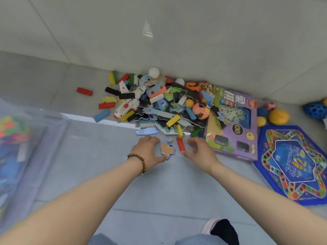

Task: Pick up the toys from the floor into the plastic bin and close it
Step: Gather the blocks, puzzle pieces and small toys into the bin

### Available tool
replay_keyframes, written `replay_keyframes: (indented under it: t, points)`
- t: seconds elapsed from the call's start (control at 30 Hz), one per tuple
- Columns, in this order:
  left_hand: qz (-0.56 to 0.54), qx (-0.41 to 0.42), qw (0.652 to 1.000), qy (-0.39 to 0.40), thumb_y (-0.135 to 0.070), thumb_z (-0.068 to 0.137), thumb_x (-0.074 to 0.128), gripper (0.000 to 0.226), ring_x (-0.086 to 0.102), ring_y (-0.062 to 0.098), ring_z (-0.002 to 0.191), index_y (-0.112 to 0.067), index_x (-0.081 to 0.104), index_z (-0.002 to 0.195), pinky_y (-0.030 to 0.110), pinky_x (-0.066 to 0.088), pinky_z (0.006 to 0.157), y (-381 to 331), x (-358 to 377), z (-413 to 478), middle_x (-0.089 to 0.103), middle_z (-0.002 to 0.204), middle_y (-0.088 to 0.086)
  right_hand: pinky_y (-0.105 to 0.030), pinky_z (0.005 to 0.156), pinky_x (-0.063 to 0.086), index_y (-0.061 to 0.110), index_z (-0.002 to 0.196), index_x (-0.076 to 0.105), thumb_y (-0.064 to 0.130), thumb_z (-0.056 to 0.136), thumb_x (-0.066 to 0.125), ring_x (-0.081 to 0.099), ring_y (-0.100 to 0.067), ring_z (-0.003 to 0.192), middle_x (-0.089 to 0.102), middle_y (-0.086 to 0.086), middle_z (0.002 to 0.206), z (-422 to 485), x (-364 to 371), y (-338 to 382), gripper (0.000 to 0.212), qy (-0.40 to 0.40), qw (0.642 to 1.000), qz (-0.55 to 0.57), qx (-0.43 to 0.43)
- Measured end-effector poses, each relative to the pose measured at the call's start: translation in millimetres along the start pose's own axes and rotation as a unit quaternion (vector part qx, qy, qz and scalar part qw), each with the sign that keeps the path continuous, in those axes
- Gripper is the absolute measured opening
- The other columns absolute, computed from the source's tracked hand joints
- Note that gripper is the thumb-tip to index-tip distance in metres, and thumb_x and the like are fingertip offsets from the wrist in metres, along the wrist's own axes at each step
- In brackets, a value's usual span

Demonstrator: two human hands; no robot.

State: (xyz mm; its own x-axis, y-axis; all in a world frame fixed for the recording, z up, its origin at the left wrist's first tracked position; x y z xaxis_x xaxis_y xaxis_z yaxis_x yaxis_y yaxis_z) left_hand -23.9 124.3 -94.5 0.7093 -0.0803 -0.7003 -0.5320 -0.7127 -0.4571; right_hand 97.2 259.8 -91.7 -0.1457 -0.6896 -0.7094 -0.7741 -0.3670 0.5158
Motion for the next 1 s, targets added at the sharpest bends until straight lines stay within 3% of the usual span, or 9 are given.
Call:
replay_keyframes:
  t: [0.2, 0.4, 0.5, 0.57, 0.67, 0.77, 0.8, 0.87, 1.0]
  points:
    - [-0.031, -0.042, 0.993, -0.107, -0.054, 0.069, 0.070, 0.057, 0.039, 0.019, 0.117, -0.025, 0.051, 0.115, 0.030, 0.039, 0.093, -14.0, 8.3, 12.6, 0.042, 0.121, -0.001, -0.024, 0.077, 0.043, 0.017, 0.098, 0.059, 0.028, 0.077, 0.074, 0.053, -0.012, 0.094, 0.052, 0.003, 0.103, -0.1, 5.6, -11.8, 0.029, -0.097, 0.993, 0.070, 0.016]
    - [-0.051, -0.009, 0.995, -0.083, -0.043, 0.079, 0.066, 0.033, 0.044, 0.019, 0.106, -0.023, 0.060, 0.104, 0.025, 0.038, 0.082, -15.4, 17.8, 12.0, 0.048, 0.109, -0.002, -0.027, 0.079, 0.045, 0.017, 0.092, 0.061, 0.024, 0.080, 0.071, 0.055, -0.013, 0.093, 0.053, 0.002, 0.101, -1.6, 6.9, -13.3, 0.017, -0.115, 0.989, 0.089, 0.034]
    - [-0.164, -0.023, 0.983, -0.078, -0.034, 0.085, 0.062, 0.018, 0.057, 0.017, 0.084, -0.021, 0.051, 0.091, 0.026, 0.046, 0.070, 1.0, 17.6, 5.4, 0.060, 0.091, 0.001, -0.028, 0.075, 0.046, 0.019, 0.090, 0.062, 0.024, 0.080, 0.072, 0.055, -0.012, 0.084, 0.060, 0.002, 0.094, -8.7, 5.3, -21.7, 0.015, -0.123, 0.985, 0.104, 0.054]
    - [-0.324, -0.058, 0.943, -0.048, -0.022, 0.089, 0.059, 0.016, 0.061, 0.018, 0.079, -0.016, 0.047, 0.098, 0.033, 0.054, 0.073, 14.9, 20.6, 1.7, 0.066, 0.093, 0.008, -0.025, 0.070, 0.047, 0.018, 0.087, 0.063, 0.023, 0.078, 0.073, 0.054, -0.009, 0.073, 0.062, 0.004, 0.083, -16.2, 5.3, -28.5, 0.014, -0.126, 0.978, 0.153, 0.071]
    - [-0.568, -0.124, 0.813, 0.022, -0.006, 0.093, 0.050, 0.026, 0.064, 0.020, 0.078, -0.009, 0.050, 0.118, 0.032, 0.056, 0.076, 20.2, 36.7, -6.7, 0.067, 0.098, 0.011, -0.012, 0.059, 0.043, 0.016, 0.083, 0.065, 0.018, 0.076, 0.076, 0.049, -0.004, 0.060, 0.059, 0.008, 0.069, -30.5, 10.4, -23.3, 0.014, -0.119, 0.955, 0.262, 0.074]
    - [-0.701, -0.167, 0.686, 0.098, -0.027, 0.096, 0.044, 0.027, 0.064, 0.026, 0.091, -0.011, 0.057, 0.114, 0.039, 0.052, 0.086, 5.8, 52.5, -14.6, 0.064, 0.109, 0.013, -0.012, 0.060, 0.043, 0.017, 0.080, 0.065, 0.015, 0.074, 0.077, 0.050, -0.006, 0.061, 0.064, 0.008, 0.073, -39.9, 19.3, 7.7, 0.014, -0.072, 0.944, 0.320, 0.021]
    - [-0.722, -0.171, 0.659, 0.119, -0.037, 0.096, 0.041, 0.034, 0.063, 0.028, 0.096, -0.012, 0.058, 0.112, 0.041, 0.050, 0.089, -0.3, 56.4, -16.7, 0.064, 0.111, 0.013, -0.013, 0.062, 0.044, 0.018, 0.080, 0.064, 0.016, 0.073, 0.078, 0.051, -0.007, 0.063, 0.064, 0.008, 0.076, -40.0, 21.9, 17.2, 0.016, -0.053, 0.944, 0.326, 0.002]
    - [-0.733, -0.172, 0.645, 0.130, -0.043, 0.094, 0.045, 0.038, 0.065, 0.028, 0.097, -0.013, 0.058, 0.112, 0.039, 0.053, 0.086, -4.7, 61.5, -17.4, 0.066, 0.107, 0.011, -0.016, 0.064, 0.045, 0.019, 0.081, 0.060, 0.020, 0.073, 0.079, 0.053, -0.010, 0.066, 0.063, 0.007, 0.080, -34.6, 22.3, 23.4, 0.020, -0.047, 0.943, 0.329, -0.005]
    - [-0.702, -0.170, 0.685, 0.092, -0.015, 0.092, 0.054, 0.023, 0.066, 0.019, 0.084, -0.012, 0.054, 0.115, 0.024, 0.059, 0.065, 7.7, 66.1, -15.7, 0.067, 0.100, 0.006, -0.018, 0.060, 0.045, 0.019, 0.080, 0.052, 0.020, 0.078, 0.075, 0.056, -0.020, 0.070, 0.059, 0.001, 0.077, -23.2, 4.1, -8.1, 0.023, -0.151, 0.923, 0.349, 0.065]
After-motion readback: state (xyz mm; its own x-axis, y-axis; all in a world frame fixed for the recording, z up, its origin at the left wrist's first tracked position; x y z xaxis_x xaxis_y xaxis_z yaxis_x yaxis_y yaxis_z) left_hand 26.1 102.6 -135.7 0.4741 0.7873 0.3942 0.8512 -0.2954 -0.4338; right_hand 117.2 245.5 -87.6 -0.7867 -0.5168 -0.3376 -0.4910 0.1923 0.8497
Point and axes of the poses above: each hand's wrist, its own z-axis towards the middle knuckle, its own x-axis out of the palm, y = z × x, the point moved 10 cm from there along z, towards the middle knuckle
